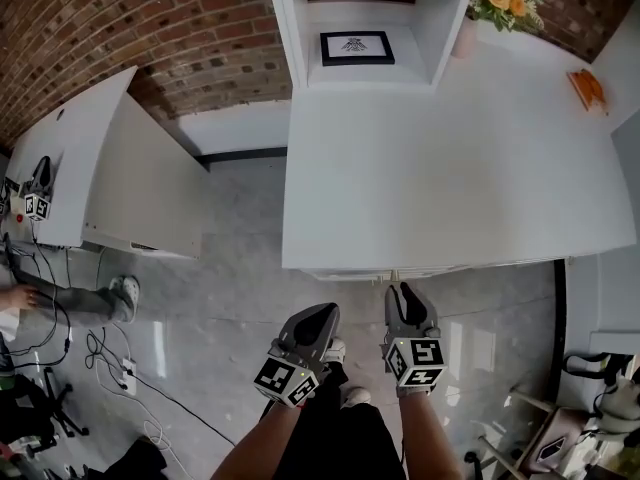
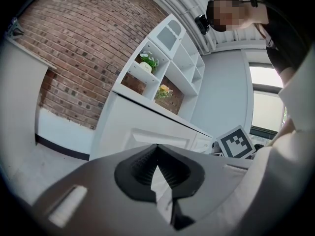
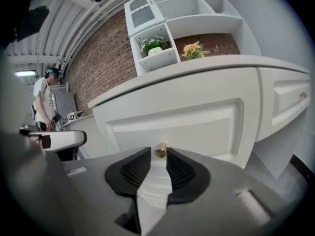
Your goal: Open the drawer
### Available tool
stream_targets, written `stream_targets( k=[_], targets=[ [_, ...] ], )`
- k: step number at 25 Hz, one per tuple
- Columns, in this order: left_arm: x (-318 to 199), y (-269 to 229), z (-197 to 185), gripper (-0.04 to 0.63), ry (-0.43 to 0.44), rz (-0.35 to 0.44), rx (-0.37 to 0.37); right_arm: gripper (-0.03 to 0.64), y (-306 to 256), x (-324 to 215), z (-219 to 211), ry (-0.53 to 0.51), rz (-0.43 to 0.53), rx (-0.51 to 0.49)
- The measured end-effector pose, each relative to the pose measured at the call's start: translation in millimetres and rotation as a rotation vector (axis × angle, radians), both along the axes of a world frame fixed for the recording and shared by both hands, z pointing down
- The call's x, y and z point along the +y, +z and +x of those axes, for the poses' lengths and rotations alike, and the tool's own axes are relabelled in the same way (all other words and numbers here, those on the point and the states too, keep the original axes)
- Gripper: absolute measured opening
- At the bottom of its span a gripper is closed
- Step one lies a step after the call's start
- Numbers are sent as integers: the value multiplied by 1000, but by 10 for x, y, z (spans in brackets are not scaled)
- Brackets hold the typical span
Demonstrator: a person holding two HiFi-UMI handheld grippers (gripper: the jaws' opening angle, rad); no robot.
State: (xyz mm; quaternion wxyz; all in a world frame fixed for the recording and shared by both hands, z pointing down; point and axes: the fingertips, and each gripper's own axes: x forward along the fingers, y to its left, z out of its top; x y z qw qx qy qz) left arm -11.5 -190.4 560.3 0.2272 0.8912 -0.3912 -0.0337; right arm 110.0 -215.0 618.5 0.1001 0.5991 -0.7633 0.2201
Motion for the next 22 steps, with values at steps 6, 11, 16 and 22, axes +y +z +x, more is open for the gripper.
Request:
stream_targets(
  k=[6,11,16,22],
  targets=[
    [-119,101,-24,2,12,2,-11,95,105,-168,4,38,-2,13],
    [-185,139,-49,2,9,1,-6,97,140,-252,-17,63,-1,16],
    [-189,149,-48,2,7,-5,0,89,140,-273,10,91,15,-14],
    [-149,146,-85,2,2,-9,3,84,148,-272,9,90,4,23]
  ],
)
